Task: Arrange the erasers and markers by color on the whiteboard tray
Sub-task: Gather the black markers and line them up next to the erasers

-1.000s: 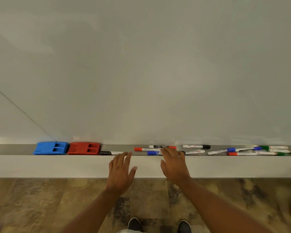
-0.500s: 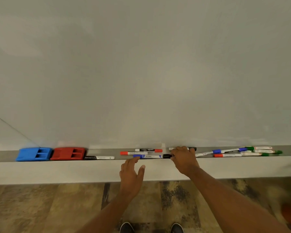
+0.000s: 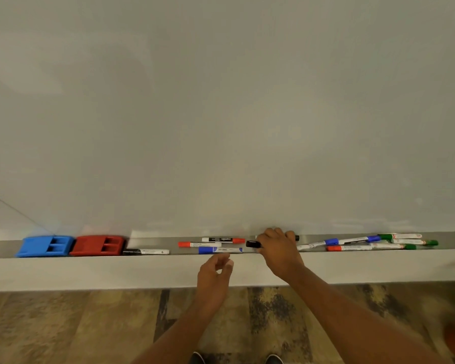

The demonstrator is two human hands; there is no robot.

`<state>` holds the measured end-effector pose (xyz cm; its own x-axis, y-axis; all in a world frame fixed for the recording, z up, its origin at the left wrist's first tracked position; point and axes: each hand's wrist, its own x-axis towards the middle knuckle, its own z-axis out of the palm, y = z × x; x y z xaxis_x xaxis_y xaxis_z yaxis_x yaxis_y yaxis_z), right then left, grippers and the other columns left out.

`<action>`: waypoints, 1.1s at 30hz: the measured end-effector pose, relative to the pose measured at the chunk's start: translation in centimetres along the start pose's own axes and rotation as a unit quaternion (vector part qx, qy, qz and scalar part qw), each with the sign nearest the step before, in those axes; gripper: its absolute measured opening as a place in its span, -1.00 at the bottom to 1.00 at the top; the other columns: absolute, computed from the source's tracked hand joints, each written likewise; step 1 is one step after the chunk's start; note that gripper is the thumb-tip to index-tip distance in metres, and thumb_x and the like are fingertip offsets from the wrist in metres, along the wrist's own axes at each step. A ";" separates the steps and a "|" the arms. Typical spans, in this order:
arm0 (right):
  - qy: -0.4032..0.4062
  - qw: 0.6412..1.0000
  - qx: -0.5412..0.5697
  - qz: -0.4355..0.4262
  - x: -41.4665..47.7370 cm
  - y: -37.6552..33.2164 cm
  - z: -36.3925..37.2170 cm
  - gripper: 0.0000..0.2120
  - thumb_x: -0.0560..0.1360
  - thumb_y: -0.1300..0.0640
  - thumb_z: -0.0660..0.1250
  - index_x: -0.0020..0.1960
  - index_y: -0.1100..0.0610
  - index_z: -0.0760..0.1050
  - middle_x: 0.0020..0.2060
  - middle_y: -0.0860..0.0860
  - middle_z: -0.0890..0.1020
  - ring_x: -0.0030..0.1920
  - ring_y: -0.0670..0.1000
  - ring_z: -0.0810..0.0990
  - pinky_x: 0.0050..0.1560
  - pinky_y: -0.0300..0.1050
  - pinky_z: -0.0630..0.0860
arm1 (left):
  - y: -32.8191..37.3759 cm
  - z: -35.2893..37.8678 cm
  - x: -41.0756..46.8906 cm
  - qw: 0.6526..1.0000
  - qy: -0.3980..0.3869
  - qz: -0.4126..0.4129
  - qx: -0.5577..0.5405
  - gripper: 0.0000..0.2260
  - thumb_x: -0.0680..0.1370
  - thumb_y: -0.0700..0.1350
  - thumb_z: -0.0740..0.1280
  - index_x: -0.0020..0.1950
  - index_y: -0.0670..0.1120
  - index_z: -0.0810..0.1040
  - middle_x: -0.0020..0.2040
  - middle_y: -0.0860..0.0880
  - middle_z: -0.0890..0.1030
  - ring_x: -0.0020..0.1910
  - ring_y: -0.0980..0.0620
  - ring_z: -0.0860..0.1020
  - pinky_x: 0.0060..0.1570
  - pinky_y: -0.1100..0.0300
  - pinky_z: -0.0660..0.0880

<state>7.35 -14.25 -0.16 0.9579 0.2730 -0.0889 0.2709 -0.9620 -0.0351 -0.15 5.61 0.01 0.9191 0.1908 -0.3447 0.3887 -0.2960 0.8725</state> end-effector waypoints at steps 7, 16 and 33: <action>0.093 0.995 0.021 -0.012 -1.5 -1.5 -1.0 -0.84 0.50 0.04 0.49 0.08 -0.09 0.65 -0.11 -0.07 0.66 -0.06 0.06 0.59 -0.07 0.04 0.38 | 2.4 3.0 0.4 0.961 -0.023 -0.098 -0.259 -0.71 0.64 -0.09 0.44 0.35 -0.11 0.66 0.17 -0.05 0.75 0.20 -0.01 0.69 0.30 0.05 0.60; 0.152 0.986 0.071 -0.015 -3.4 -2.8 0.0 -0.88 0.56 -0.15 0.34 0.03 -0.18 0.62 -0.15 -0.15 0.65 -0.04 -0.01 0.60 -0.06 0.03 0.41 | 2.6 4.2 0.0 0.927 -0.018 -0.126 -0.354 -0.79 0.65 -0.15 0.41 0.26 -0.14 0.70 0.12 -0.13 0.78 0.19 -0.13 0.72 0.34 -0.10 0.60; -0.004 0.998 -0.065 0.016 -0.7 3.0 0.2 -0.78 0.57 0.21 0.24 0.15 0.02 0.56 0.15 0.01 0.61 0.21 0.11 0.51 0.29 0.08 0.33 | -1.3 0.5 -0.3 0.883 0.018 -0.207 -0.421 -0.80 0.73 -0.22 0.24 0.29 -0.20 0.60 0.10 -0.33 0.70 0.05 -0.28 0.76 -0.08 -0.21 0.72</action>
<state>7.51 -17.36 -0.38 0.9658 0.2411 -0.0958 0.2502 -0.9632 0.0978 -0.90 5.45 -1.19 0.7016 0.1529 -0.6960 0.4912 0.6038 0.6278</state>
